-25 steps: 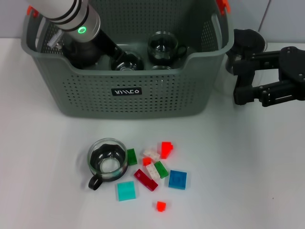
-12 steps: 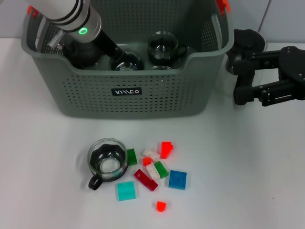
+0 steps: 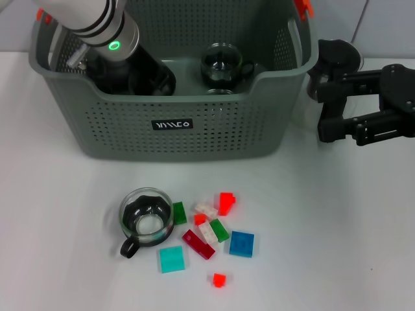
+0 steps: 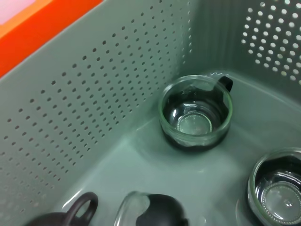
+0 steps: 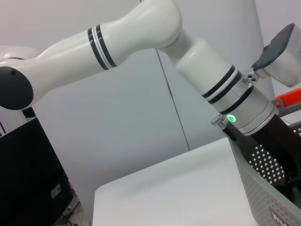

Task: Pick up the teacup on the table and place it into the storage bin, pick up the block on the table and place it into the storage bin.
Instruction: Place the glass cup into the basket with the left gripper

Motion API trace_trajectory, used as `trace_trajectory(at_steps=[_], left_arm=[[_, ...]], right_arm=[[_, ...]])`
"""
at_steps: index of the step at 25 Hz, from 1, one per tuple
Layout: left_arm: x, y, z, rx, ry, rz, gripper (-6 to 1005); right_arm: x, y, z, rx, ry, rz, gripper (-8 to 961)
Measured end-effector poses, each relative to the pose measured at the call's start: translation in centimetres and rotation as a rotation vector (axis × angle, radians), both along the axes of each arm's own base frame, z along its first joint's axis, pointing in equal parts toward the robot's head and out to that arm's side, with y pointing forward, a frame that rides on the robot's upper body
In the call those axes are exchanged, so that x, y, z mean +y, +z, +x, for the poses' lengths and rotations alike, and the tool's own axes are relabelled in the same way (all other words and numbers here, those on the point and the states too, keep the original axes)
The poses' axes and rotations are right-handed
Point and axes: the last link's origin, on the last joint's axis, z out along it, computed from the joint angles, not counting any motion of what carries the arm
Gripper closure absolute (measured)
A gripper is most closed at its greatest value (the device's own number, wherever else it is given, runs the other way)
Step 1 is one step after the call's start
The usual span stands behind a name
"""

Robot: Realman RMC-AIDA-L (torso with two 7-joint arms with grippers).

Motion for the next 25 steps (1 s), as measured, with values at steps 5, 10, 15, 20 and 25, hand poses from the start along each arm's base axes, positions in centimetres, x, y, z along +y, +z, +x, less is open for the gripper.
trace_trajectory(at_steps=[5, 10, 15, 20, 25], left_arm=[[0.2, 0.6, 0.7, -0.021, 0.002, 0.021, 822], [0.0, 1.9, 2.3, -0.064, -0.017, 0.043, 678], [-0.5, 3.6, 4.3, -0.105, -0.05, 0.06, 564], [-2.1, 5.1, 7.0, -0.169, -0.108, 0.038, 381], [-4.8, 7.7, 9.1, -0.298, -0.152, -0.019, 171]], right_arm=[[-0.1, 0.1, 0.1, 0.006, -0.003, 0.002, 55], [-0.1, 0.5, 0.2, 0.024, -0.006, 0.016, 55], [-0.2, 1.1, 0.3, 0.05, -0.003, 0.035, 55], [-0.1, 1.8, 0.3, 0.067, -0.003, 0.06, 55], [-0.1, 2.6, 0.4, 0.09, -0.002, 0.082, 55]])
